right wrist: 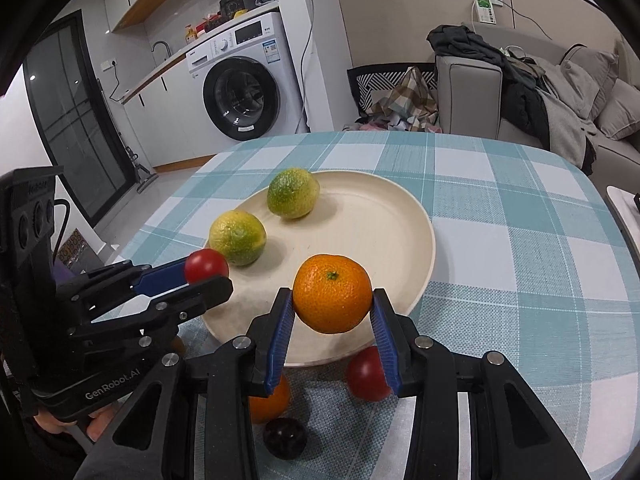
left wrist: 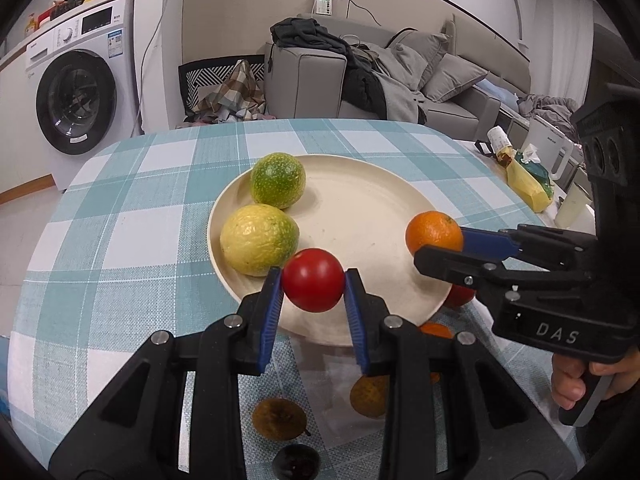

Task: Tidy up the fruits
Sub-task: 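Carry the tomato and orange over the plate and lower them onto it, then open both tools, releasing the fruits, and withdraw from the plate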

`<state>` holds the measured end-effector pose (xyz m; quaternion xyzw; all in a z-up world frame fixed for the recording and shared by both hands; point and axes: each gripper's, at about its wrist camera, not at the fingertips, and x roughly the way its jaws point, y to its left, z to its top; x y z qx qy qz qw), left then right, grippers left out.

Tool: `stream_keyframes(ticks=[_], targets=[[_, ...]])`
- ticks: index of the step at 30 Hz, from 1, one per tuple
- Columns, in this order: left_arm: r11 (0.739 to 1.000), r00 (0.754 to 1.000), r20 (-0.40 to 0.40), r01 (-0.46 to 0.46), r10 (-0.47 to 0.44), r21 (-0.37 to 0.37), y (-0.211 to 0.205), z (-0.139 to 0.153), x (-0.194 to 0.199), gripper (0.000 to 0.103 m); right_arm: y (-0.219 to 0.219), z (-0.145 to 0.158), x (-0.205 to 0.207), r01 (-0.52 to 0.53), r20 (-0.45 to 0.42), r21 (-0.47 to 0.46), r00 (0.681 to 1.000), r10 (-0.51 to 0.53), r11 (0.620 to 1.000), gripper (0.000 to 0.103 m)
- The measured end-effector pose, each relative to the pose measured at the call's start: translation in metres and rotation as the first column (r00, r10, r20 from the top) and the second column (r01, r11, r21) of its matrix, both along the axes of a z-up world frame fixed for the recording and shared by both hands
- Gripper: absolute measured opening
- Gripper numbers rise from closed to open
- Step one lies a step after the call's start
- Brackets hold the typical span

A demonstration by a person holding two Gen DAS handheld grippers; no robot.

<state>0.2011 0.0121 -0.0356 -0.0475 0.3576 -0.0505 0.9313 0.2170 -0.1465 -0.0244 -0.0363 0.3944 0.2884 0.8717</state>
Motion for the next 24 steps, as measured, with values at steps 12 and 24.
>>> stream_keyframes(ticks=[12, 24], targets=[[1.0, 1.0, -0.027, -0.012, 0.012, -0.001, 0.001, -0.007, 0.005, 0.028, 0.006, -0.009, 0.009, 0.011, -0.001, -0.04, 1.0, -0.011, 0.999, 0.04], [1.0, 1.0, 0.005, -0.026, 0.026, -0.017, 0.006, 0.0, 0.001, 0.028, 0.001, 0.0, 0.008, 0.082, 0.09, -0.05, 0.993, -0.077, 0.995, 0.051]])
